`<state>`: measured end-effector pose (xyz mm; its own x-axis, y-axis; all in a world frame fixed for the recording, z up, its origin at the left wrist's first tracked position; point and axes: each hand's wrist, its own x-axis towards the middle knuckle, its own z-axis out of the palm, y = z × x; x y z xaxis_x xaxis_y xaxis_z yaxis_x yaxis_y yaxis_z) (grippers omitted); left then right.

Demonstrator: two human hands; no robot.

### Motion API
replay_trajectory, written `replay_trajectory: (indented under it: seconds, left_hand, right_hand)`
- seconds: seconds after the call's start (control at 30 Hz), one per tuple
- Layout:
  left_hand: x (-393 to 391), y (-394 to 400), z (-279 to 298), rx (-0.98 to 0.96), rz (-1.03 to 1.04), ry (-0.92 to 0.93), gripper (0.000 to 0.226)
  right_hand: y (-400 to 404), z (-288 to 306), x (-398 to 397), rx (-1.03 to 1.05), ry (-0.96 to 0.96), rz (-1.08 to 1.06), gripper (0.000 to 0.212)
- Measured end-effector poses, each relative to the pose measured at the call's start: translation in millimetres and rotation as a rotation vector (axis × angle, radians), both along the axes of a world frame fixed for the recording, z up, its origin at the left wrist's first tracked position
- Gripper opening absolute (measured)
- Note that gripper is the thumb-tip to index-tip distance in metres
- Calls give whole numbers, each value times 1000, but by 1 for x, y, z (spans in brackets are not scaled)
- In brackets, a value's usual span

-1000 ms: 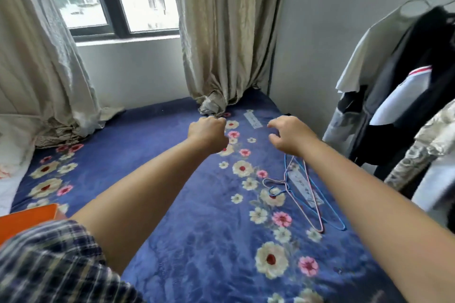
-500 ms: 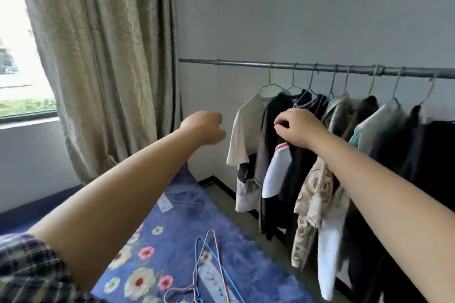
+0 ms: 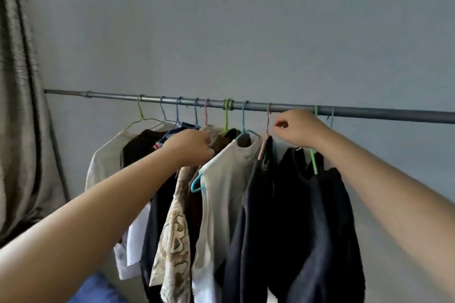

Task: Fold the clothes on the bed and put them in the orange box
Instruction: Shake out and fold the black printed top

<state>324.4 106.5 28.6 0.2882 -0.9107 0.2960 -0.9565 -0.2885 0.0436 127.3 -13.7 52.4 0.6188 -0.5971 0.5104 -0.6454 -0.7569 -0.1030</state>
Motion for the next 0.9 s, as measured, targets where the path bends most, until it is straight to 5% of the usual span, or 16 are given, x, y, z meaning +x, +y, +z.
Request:
replay_trajectory:
  seconds: [0.27,0.47,0.53,0.63,0.8,0.9]
  left_hand:
    - [-110,-84,2,-13,-223,103,34]
    - [-148,-117,-10,104,-258,190,38]
    - [-157,-127,-19,141,-260,362,36]
    - [-173,-141,-32,175,-218,909,31]
    - [-183,-155,-42,57,-79,1361,26]
    - [-184,-153,-50,131,-159,1478,19]
  right_hand:
    - [-83,-16,-106,235,-282,-147,20]
    - [-97,-61,-119,863,-478,-87,29]
    - [-99,-72,-116,936,-568,-42,41]
    - [-99,-77,-113,1179,-874,55,55]
    - [-98,-83,-113,1315,-1037,48,14]
    - [-102,-90,-112,1310,-1039,-17,18]
